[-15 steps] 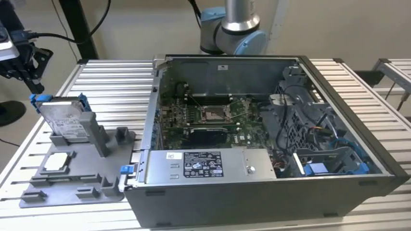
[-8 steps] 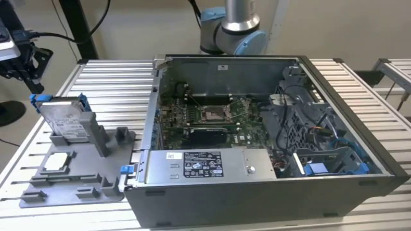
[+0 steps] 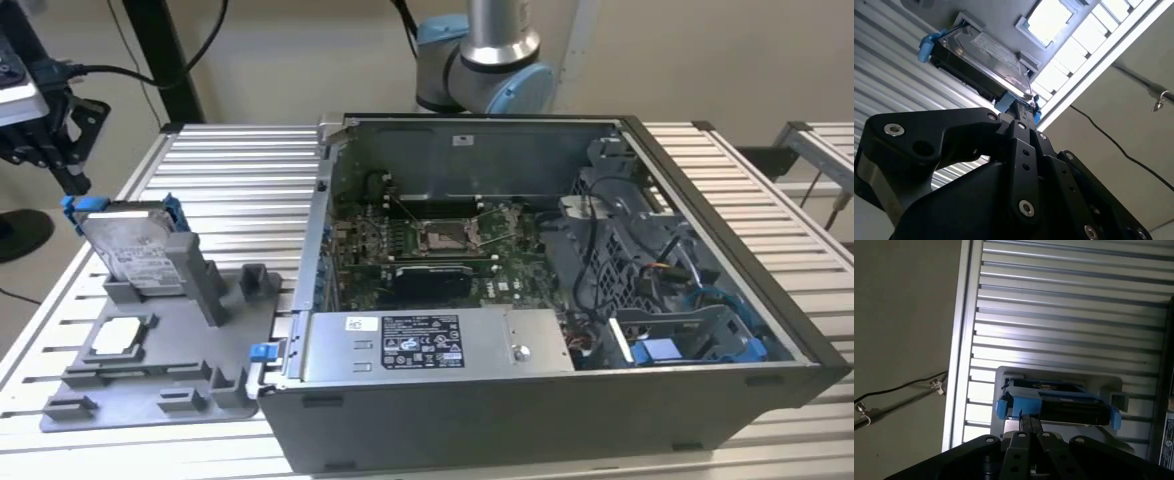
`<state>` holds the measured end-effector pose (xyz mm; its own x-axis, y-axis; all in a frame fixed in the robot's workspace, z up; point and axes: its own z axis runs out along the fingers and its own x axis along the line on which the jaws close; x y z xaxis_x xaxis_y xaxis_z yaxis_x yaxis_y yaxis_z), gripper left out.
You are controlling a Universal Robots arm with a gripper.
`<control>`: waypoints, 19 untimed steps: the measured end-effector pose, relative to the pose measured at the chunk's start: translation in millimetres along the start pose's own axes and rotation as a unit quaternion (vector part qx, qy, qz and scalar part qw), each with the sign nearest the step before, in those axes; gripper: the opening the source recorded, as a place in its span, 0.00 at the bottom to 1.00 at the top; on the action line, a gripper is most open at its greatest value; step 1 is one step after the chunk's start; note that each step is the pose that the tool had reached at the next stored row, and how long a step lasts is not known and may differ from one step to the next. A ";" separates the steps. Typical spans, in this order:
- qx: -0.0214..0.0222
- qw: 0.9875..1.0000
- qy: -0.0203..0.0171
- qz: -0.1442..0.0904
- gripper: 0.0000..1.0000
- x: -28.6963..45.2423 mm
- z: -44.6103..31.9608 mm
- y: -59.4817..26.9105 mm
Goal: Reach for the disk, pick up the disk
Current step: 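Pick up the disk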
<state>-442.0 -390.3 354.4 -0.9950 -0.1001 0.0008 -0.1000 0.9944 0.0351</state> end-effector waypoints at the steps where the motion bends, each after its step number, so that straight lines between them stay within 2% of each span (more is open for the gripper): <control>1: 0.000 1.000 0.000 -0.004 0.00 0.0 0.0 0.0; 11: 0.002 0.999 0.002 -0.037 0.00 0.2 0.0 0.0; 19: 0.004 0.998 0.003 -0.067 0.00 0.2 0.0 0.0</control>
<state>-442.3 -390.3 354.4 -0.9725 -0.2330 0.0021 -0.2328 0.9721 0.0269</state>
